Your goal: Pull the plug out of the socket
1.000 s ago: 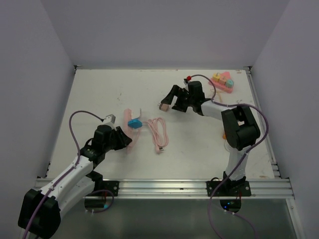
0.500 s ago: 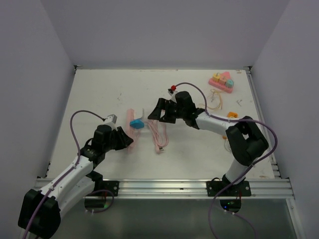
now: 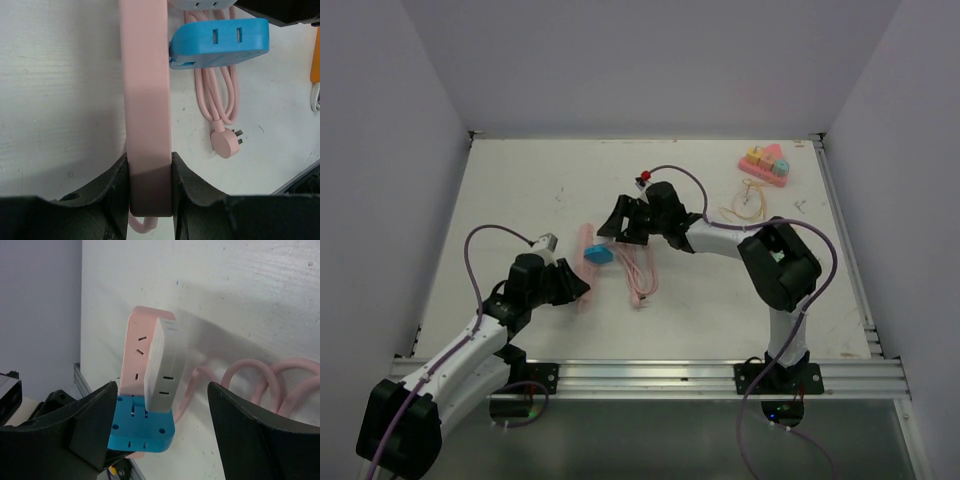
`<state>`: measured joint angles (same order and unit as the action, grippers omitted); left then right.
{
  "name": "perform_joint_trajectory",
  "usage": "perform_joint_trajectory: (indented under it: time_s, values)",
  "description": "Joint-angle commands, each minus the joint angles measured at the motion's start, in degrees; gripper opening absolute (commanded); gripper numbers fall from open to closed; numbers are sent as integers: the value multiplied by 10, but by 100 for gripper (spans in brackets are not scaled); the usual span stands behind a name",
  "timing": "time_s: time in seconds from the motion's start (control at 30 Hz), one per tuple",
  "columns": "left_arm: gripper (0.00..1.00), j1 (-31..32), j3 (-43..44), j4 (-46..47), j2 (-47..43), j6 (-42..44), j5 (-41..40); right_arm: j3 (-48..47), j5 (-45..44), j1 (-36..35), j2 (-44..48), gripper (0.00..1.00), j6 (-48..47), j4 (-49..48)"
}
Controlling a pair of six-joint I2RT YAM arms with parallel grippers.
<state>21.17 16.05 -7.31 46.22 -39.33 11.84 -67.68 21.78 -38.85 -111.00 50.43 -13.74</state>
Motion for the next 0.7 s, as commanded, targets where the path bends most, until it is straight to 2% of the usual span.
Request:
perform_joint_trajectory:
  time_s: [0.0, 0.13, 0.17, 0.23, 0.27, 0.3, 0.37, 0.4, 0.47, 0.57, 0.67]
  values:
    - [0, 0, -1, 56, -8, 15, 16, -33, -17, -4, -20, 73, 15, -30]
    - [0, 0, -4, 63, 4, 14, 20, -38, -11, -7, -37, 56, 20, -38]
    - [0, 0, -4, 63, 7, 14, 21, -37, -11, -7, -38, 44, 21, -39]
    - [0, 0, -2, 63, 21, 16, 24, -33, -10, -7, -40, 33, 20, -41]
    - [5, 0, -1, 63, 29, 17, 28, -30, -9, -7, -40, 24, 20, -42]
    - [11, 0, -1, 83, 33, 18, 29, -28, -9, -8, -40, 20, 19, -42]
    - [28, 0, 0, 88, 39, 18, 29, -24, -7, -7, -40, 10, 19, -42]
    - [45, 0, 0, 89, 45, 18, 30, -22, -6, -7, -40, 7, 19, -42]
    - [63, 0, 2, 91, 50, 19, 29, -16, -4, -8, -39, 1, 20, -45]
    - [71, 0, 6, 92, 63, 22, 28, -11, -1, -9, -39, 0, 23, -50]
    - [73, 0, 10, 94, 79, 23, 21, -3, 1, -10, -39, 0, 28, -55]
